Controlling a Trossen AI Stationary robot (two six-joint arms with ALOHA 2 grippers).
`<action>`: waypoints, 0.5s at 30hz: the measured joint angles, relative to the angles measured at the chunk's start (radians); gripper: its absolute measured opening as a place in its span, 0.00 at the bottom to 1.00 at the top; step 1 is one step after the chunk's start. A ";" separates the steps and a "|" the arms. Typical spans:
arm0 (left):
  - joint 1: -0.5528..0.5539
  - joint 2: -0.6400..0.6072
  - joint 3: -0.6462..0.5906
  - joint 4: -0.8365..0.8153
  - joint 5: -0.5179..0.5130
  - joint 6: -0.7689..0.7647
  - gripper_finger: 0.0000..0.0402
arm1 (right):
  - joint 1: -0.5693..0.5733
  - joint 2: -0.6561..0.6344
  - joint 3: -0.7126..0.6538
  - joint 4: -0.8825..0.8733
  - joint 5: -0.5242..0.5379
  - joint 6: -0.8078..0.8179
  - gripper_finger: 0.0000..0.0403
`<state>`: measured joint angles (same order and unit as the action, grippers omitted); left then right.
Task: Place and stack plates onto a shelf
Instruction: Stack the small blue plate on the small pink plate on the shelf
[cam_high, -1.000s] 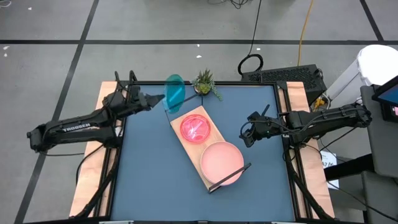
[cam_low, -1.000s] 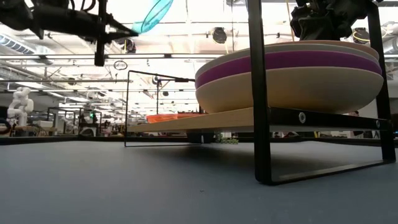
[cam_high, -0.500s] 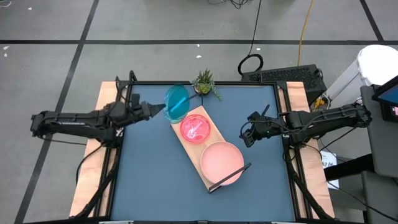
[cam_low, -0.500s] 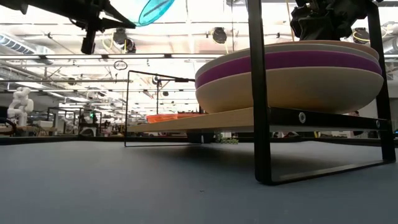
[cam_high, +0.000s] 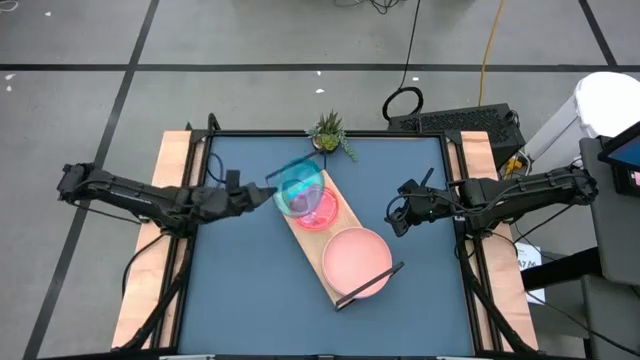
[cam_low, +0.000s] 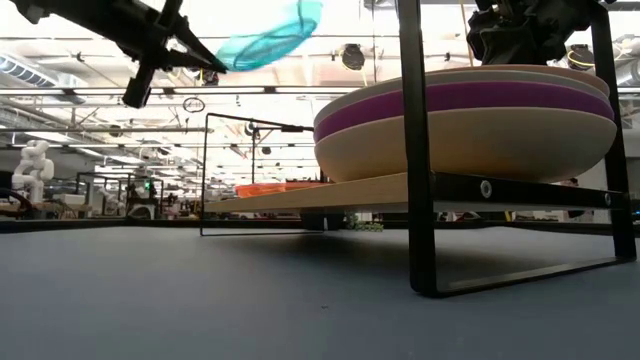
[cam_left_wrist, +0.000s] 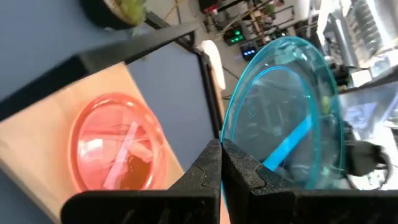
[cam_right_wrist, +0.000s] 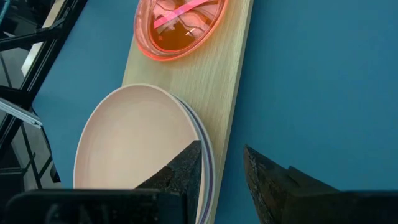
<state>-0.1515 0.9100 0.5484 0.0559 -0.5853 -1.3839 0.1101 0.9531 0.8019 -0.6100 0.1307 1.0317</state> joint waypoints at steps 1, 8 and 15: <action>-0.007 0.021 0.000 0.004 -0.013 -0.017 0.01 | 0.000 0.000 0.000 0.000 0.000 0.000 0.25; -0.024 0.144 0.000 0.017 -0.044 -0.125 0.01 | 0.000 0.000 0.000 0.000 0.000 0.000 0.25; -0.024 0.229 0.000 0.014 -0.036 -0.196 0.01 | 0.000 0.000 0.000 0.000 -0.002 -0.003 0.25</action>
<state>-0.1753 1.1391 0.5480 0.0704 -0.6217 -1.5803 0.1101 0.9531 0.8017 -0.6102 0.1291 1.0283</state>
